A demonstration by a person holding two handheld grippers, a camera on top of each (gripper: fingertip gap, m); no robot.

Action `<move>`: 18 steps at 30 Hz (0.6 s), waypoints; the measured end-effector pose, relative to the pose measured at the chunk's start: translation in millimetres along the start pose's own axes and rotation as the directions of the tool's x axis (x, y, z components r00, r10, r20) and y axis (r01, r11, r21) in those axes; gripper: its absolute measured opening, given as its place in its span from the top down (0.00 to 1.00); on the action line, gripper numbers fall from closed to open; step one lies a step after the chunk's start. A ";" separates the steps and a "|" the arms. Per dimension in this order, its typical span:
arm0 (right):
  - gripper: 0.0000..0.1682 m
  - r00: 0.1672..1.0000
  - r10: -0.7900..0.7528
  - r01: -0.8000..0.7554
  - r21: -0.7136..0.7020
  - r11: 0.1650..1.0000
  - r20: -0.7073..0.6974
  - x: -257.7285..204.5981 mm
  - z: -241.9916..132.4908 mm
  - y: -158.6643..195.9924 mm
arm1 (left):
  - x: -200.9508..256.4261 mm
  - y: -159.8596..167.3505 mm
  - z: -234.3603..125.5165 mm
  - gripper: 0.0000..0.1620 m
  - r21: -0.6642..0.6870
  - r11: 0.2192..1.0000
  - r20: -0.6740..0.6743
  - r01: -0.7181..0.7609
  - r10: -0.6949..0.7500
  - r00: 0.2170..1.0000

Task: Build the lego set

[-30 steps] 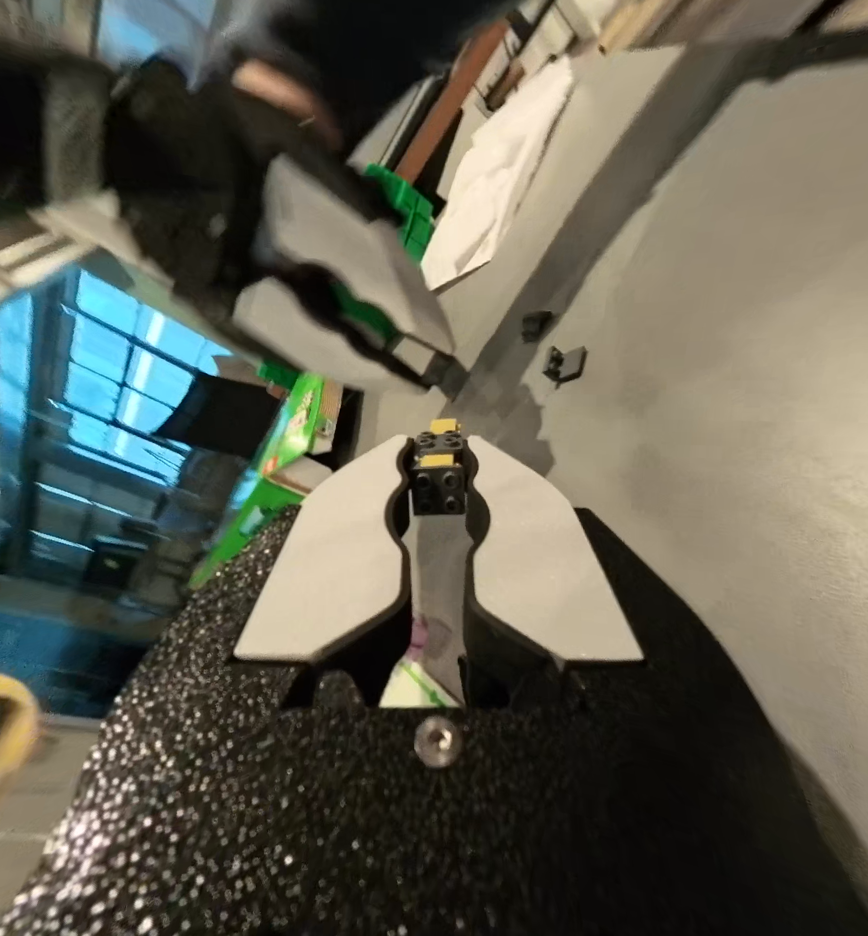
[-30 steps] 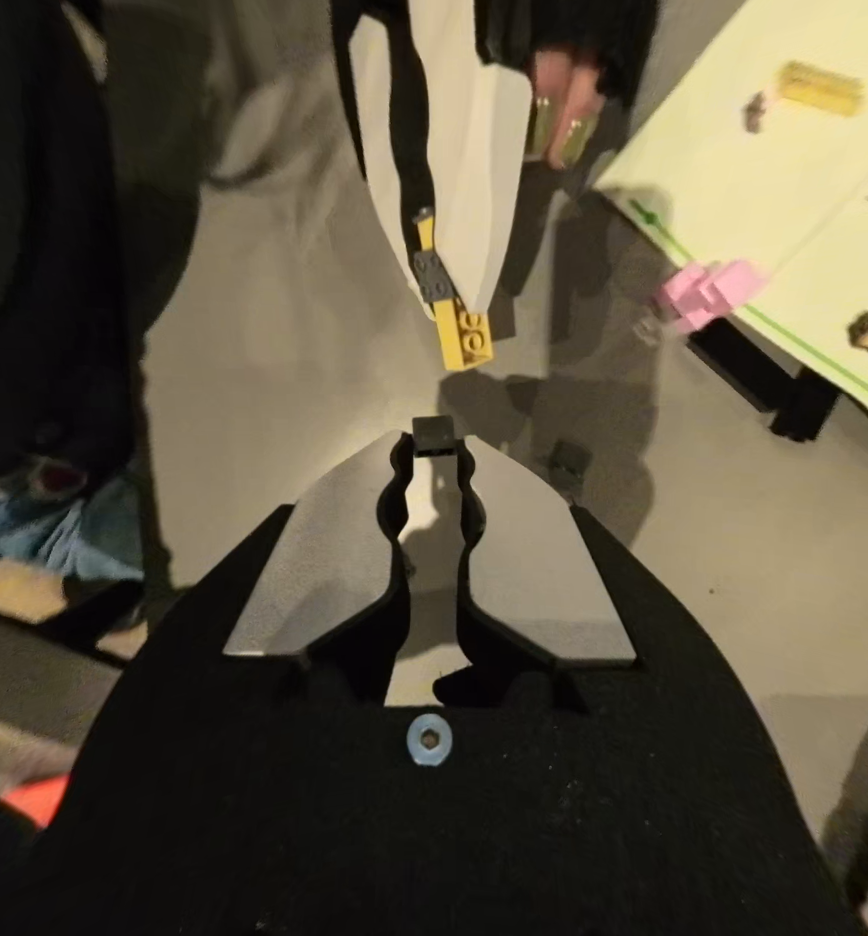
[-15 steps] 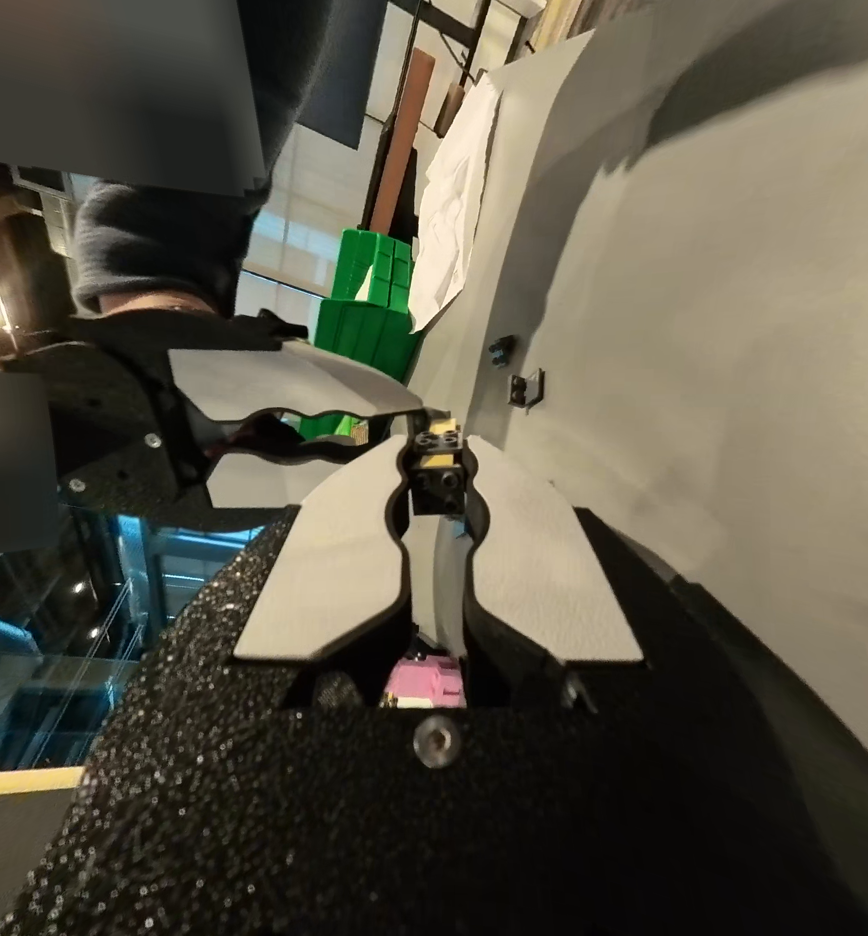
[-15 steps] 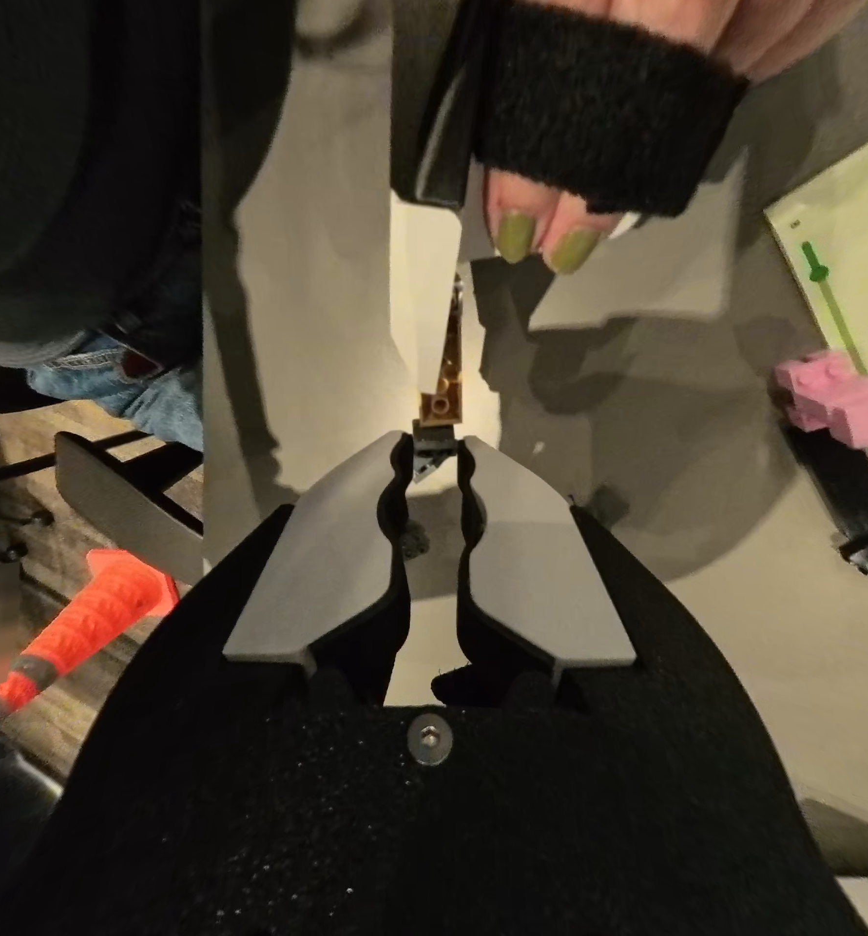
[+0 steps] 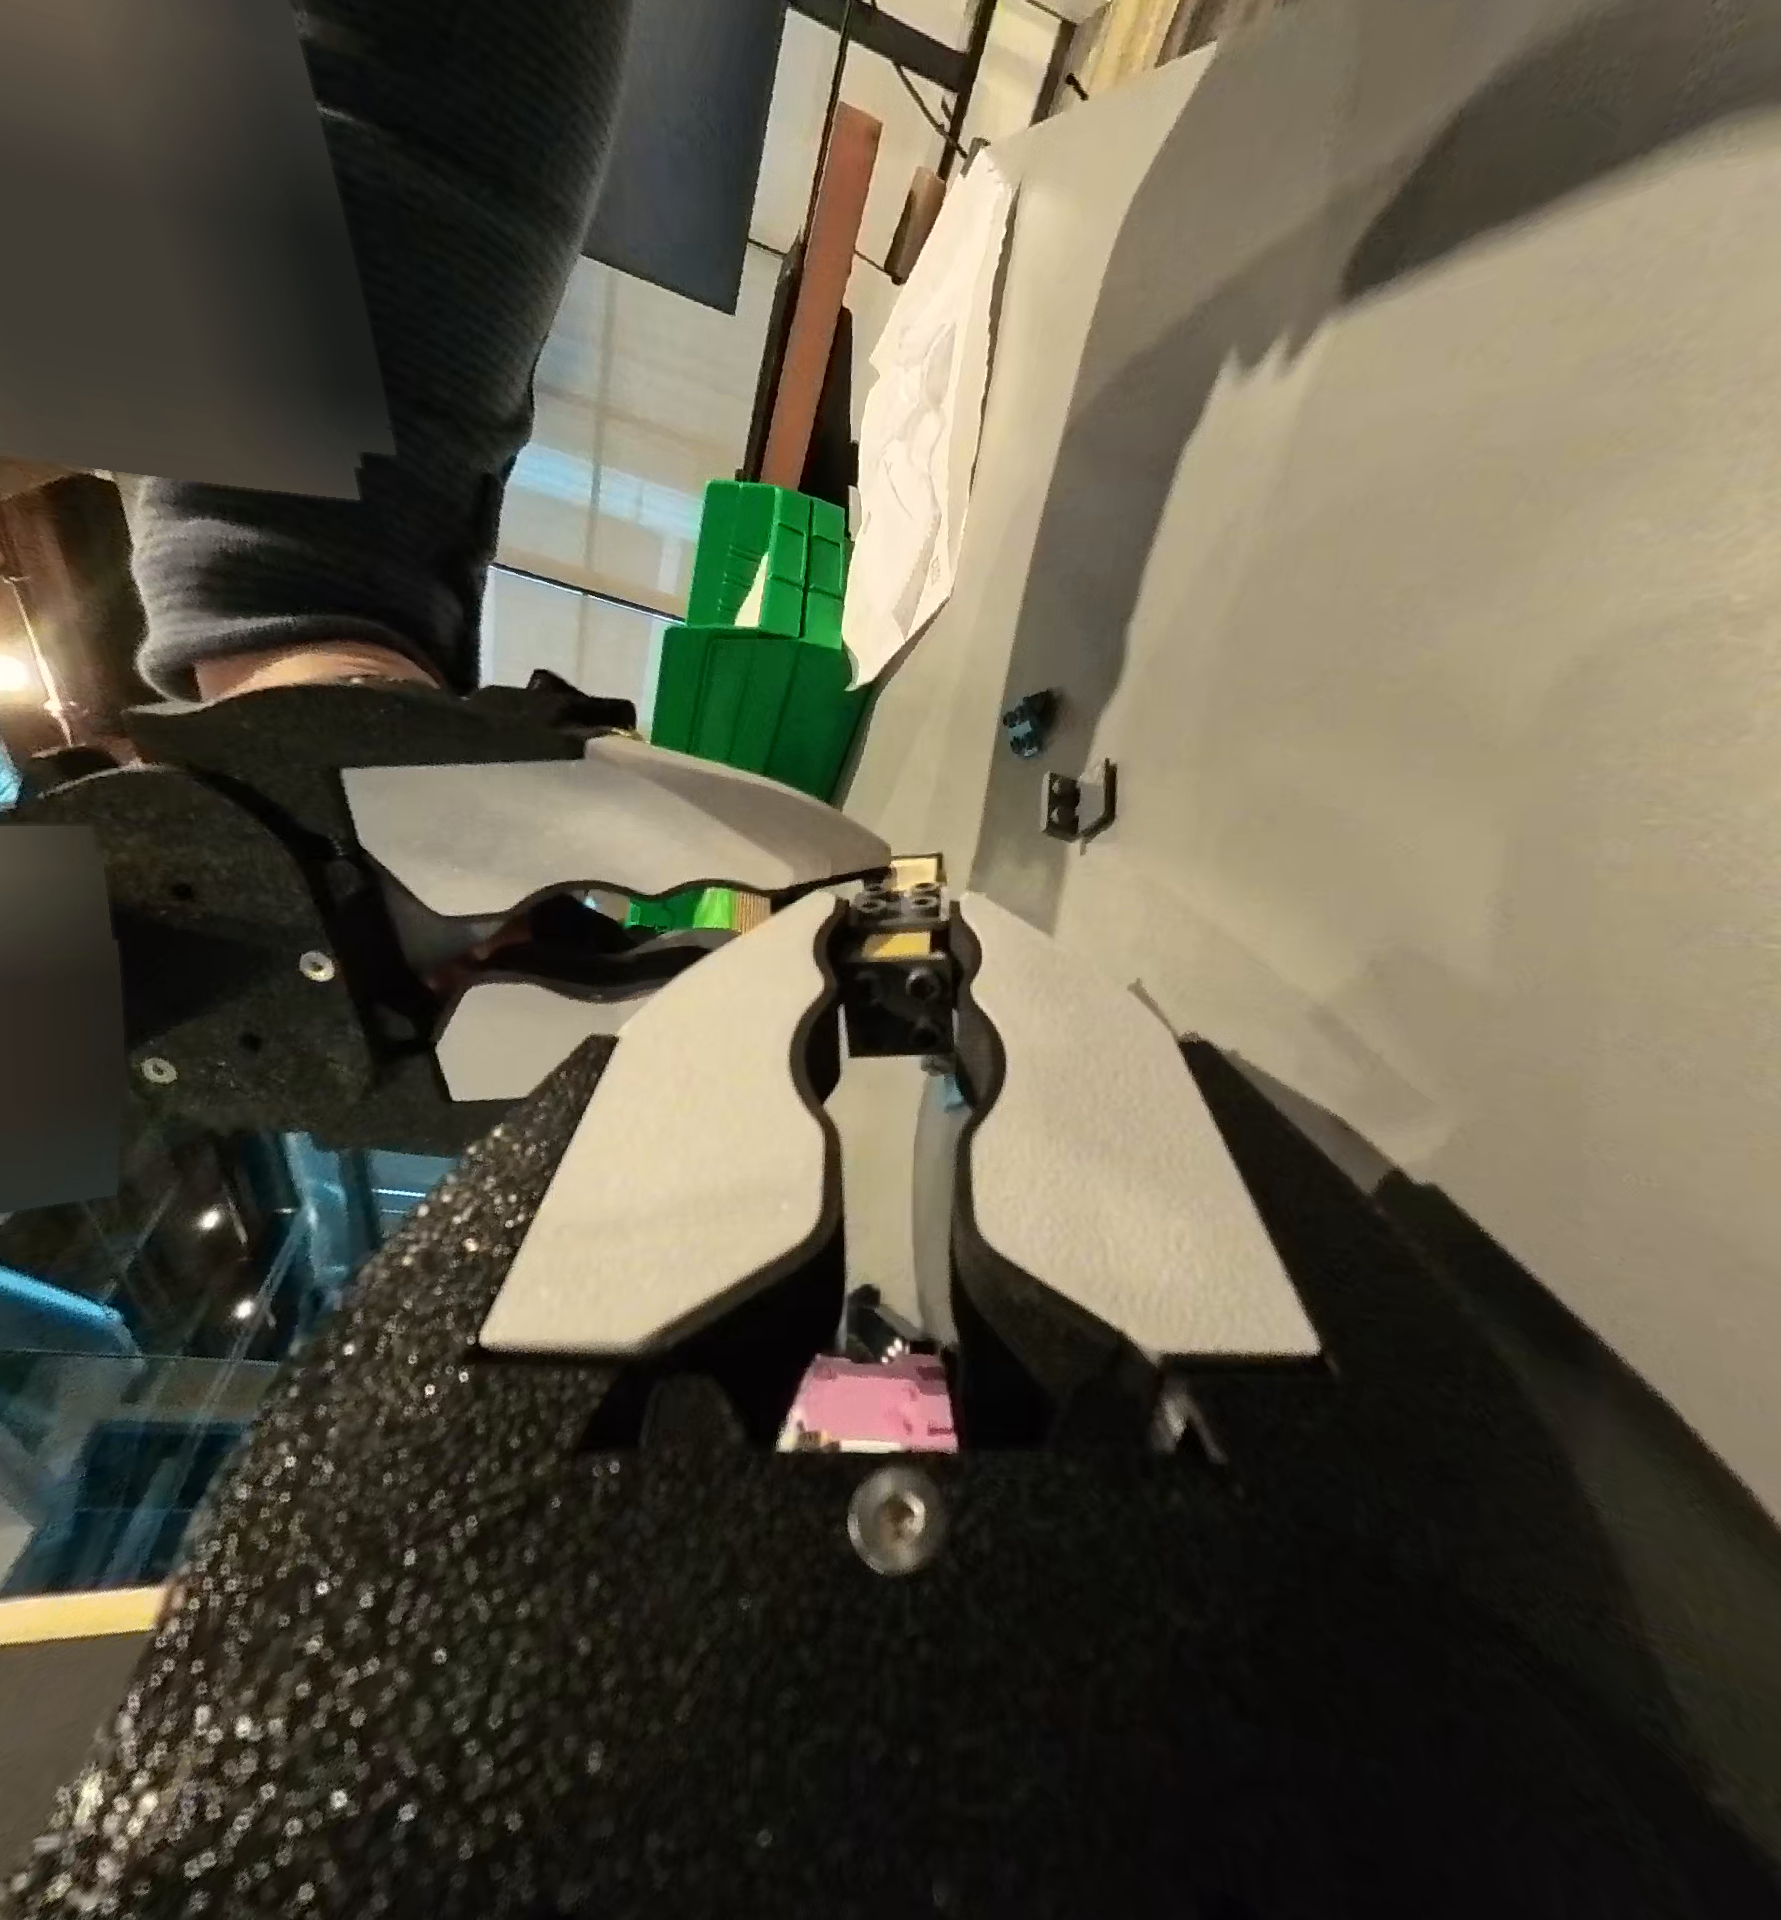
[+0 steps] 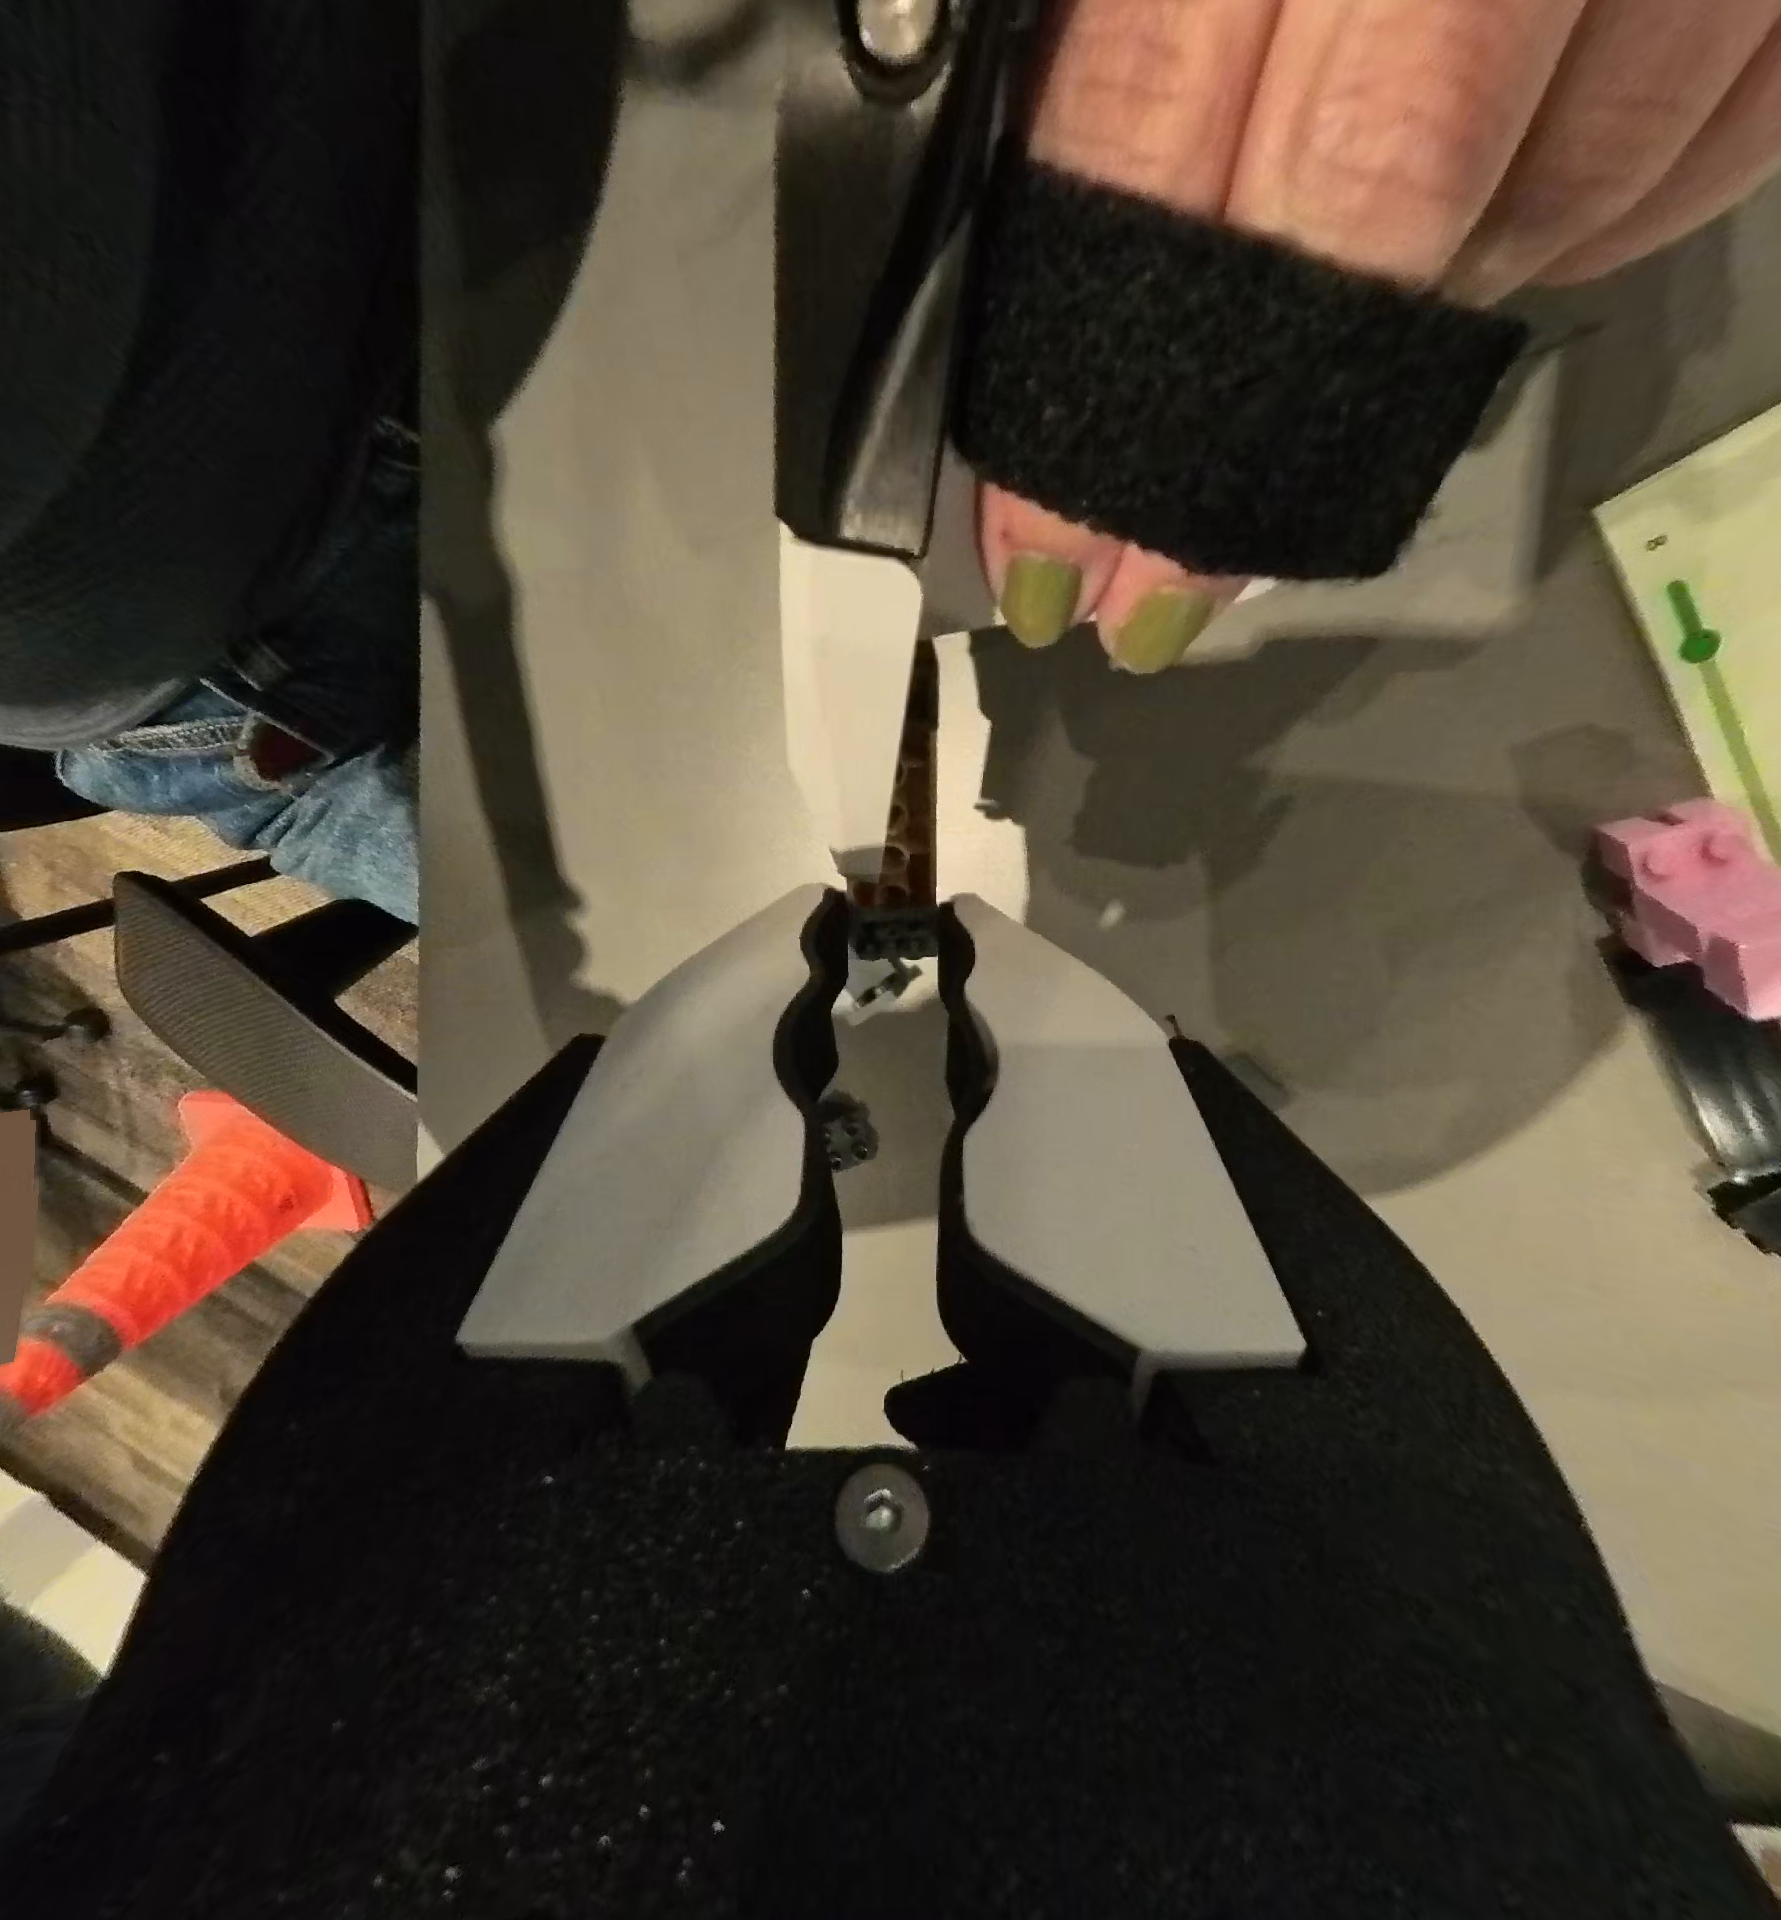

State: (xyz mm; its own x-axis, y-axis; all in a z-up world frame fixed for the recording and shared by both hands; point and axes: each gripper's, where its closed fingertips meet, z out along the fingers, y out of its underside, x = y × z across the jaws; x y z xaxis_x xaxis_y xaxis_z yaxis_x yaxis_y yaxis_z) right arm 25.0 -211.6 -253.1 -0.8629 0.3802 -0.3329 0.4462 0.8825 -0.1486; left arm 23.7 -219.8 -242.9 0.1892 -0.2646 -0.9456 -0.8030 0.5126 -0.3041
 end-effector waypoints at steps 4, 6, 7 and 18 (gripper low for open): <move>0.90 1.000 0.014 -0.013 0.010 1.000 -0.014 -0.1 -1.1 0.4 | -0.9 0.3 1.2 0.90 -0.019 0.999 0.020 -0.045 0.045 0.999; 0.90 1.000 0.019 -0.019 0.009 1.000 -0.018 -0.4 -1.4 0.5 | -1.2 -0.3 1.6 0.90 -0.024 0.998 0.025 -0.057 0.058 0.998; 0.90 1.000 0.022 -0.022 0.009 1.000 -0.019 -0.7 -1.5 0.3 | -1.3 -0.5 1.7 0.90 -0.025 0.998 0.027 -0.063 0.064 0.998; 0.88 0.994 0.084 -0.070 0.168 0.983 -0.075 -0.1 -25.0 -9.7 | -6.2 0.3 1.1 0.90 -0.036 0.997 0.059 -0.065 0.067 0.996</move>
State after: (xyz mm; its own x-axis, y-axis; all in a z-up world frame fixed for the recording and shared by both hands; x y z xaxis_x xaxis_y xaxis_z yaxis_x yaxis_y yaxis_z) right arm 14.8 -213.3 -228.3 -0.8380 0.4725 -0.2730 0.5390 0.7948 -0.2788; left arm 22.9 -217.1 -237.3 0.1681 -0.1806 -0.9691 -0.8334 0.4990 -0.2376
